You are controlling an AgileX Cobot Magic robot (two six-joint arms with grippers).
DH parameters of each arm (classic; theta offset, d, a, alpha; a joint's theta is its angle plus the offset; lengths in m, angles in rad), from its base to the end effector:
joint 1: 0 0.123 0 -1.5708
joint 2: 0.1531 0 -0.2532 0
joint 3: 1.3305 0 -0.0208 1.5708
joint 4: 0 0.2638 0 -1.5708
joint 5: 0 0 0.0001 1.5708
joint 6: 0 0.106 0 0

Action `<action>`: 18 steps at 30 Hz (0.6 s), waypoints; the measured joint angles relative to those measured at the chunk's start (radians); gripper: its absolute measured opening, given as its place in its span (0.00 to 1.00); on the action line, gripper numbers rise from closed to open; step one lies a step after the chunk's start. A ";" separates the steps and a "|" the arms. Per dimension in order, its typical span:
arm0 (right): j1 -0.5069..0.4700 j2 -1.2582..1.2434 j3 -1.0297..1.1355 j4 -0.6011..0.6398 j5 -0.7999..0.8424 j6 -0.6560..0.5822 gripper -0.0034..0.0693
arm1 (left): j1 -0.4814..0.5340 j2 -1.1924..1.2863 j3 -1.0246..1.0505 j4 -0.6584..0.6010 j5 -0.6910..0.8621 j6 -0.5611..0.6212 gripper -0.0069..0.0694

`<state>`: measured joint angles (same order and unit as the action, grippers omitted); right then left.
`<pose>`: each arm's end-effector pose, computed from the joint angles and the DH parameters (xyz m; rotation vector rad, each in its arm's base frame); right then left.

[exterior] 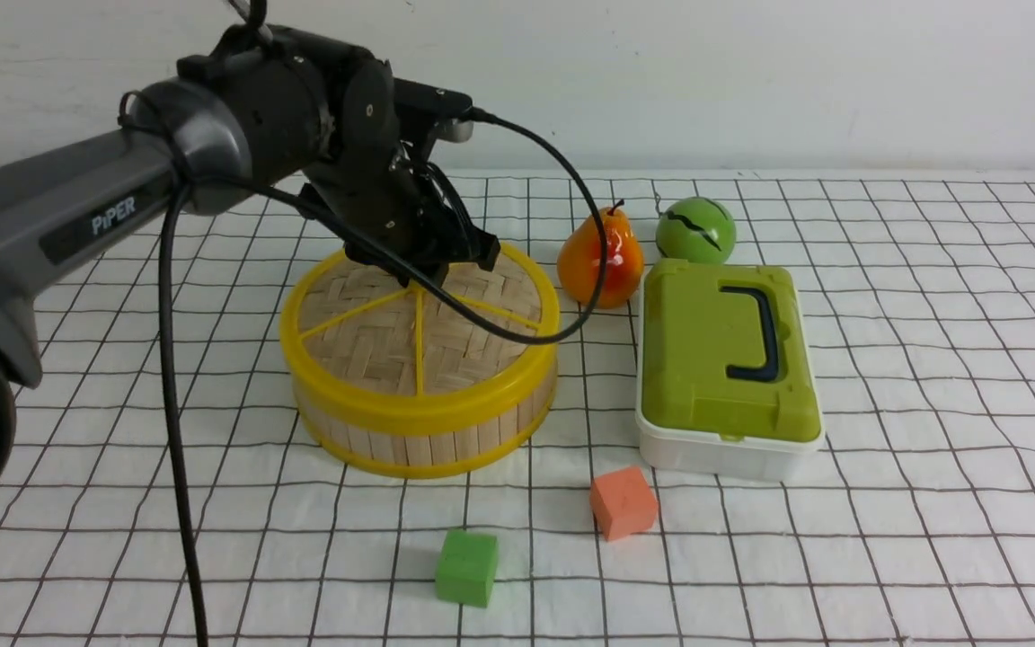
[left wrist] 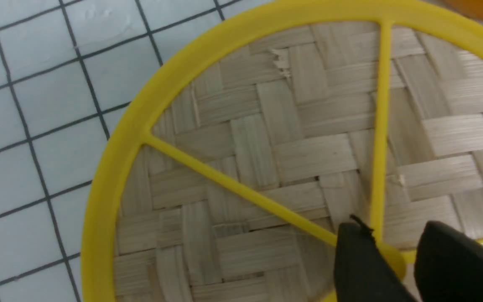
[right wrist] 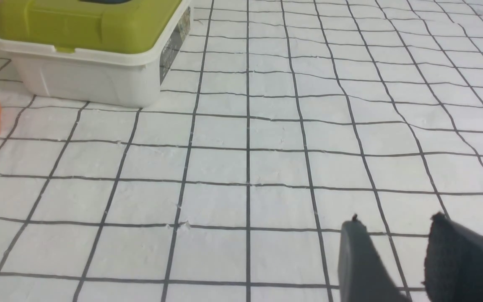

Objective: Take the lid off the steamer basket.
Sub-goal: Use the left arm to lift the lid of the steamer, then use the left arm to place the steamer lid on the table

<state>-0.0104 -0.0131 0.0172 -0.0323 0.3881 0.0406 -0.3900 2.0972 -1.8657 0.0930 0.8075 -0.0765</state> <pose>0.1115 -0.0025 0.1691 0.0282 1.8754 -0.0113 0.4509 -0.1777 0.2165 0.4464 2.4792 -0.0786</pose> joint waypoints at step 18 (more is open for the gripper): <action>0.000 0.000 0.000 0.000 0.000 0.000 0.38 | 0.209 -0.318 0.006 0.083 0.165 -0.069 0.23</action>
<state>-0.0104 -0.0131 0.0172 -0.0323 0.3881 0.0406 -0.1814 1.7787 -1.8596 0.1755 0.9724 -0.1450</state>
